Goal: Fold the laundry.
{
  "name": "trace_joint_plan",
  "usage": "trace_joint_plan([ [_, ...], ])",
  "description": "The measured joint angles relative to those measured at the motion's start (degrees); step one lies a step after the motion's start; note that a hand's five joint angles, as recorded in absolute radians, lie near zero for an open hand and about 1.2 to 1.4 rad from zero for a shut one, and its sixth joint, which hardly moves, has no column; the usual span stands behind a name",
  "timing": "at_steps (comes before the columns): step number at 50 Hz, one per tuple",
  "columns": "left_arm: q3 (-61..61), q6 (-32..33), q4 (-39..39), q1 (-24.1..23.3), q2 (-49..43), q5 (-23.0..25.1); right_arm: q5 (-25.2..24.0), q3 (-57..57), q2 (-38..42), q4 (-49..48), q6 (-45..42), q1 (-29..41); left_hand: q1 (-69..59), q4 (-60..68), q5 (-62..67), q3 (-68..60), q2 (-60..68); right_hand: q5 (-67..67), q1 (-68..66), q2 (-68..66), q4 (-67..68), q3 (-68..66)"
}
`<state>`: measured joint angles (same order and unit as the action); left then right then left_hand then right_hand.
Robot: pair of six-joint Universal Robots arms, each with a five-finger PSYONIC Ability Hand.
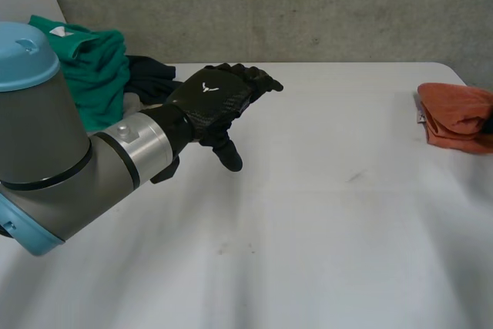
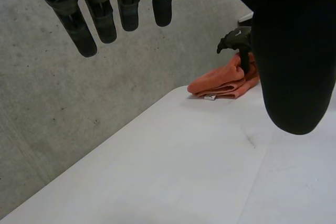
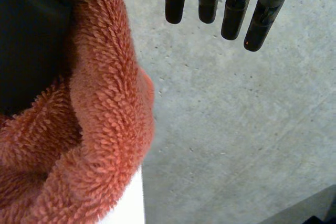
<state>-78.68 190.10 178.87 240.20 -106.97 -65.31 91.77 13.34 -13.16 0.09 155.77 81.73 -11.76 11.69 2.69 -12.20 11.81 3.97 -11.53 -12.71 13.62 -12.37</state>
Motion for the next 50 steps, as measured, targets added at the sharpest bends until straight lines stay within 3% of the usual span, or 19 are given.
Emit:
trace_joint_plan([
  [12,0.14,-0.07,0.05,-0.07,-0.05,0.02,-0.76,3.09,-1.35,-0.11,-3.62,-1.37,0.0,0.0,0.0,0.0,0.0,0.0,0.0,0.0,0.0,0.0],
  [19,0.02,-0.04,0.03,-0.05,0.08,-0.07,-4.12,20.16,-13.66,-1.09,-7.3,-0.52,0.0,0.0,0.0,0.0,0.0,0.0,0.0,0.0,0.0,0.0],
  [27,0.4,0.06,0.11,1.75,1.07,-0.69,-4.46,35.46,-28.69,-2.75,-23.11,-0.05,0.0,0.0,0.0,0.0,0.0,0.0,0.0,0.0,0.0,0.0],
  [31,2.49,0.3,1.6,5.34,2.11,-1.64,-4.27,37.66,-34.43,-6.18,-31.69,1.48,0.0,0.0,0.0,0.0,0.0,0.0,0.0,0.0,0.0,0.0],
  [35,4.43,0.43,3.33,8.4,2.18,-2.21,-4.38,38.69,-36.93,-9.41,-32.76,3.73,0.0,0.0,0.0,0.0,0.0,0.0,0.0,0.0,0.0,0.0],
  [42,14.46,1.49,9.6,21.89,-4.13,-2.72,-10.93,54.74,-50.53,-25.4,-23.89,16.91,0.0,0.0,0.0,0.0,0.0,0.0,0.0,0.0,0.0,0.0],
  [50,30.5,4.27,10.68,29.39,-21.11,-1.23,-16.82,71.65,-59.53,-31.72,-16.91,26.4,-5.32,5.01,4.17,-4.27,4.77,0.0,0.0,-0.03,-0.01,0.0],
])
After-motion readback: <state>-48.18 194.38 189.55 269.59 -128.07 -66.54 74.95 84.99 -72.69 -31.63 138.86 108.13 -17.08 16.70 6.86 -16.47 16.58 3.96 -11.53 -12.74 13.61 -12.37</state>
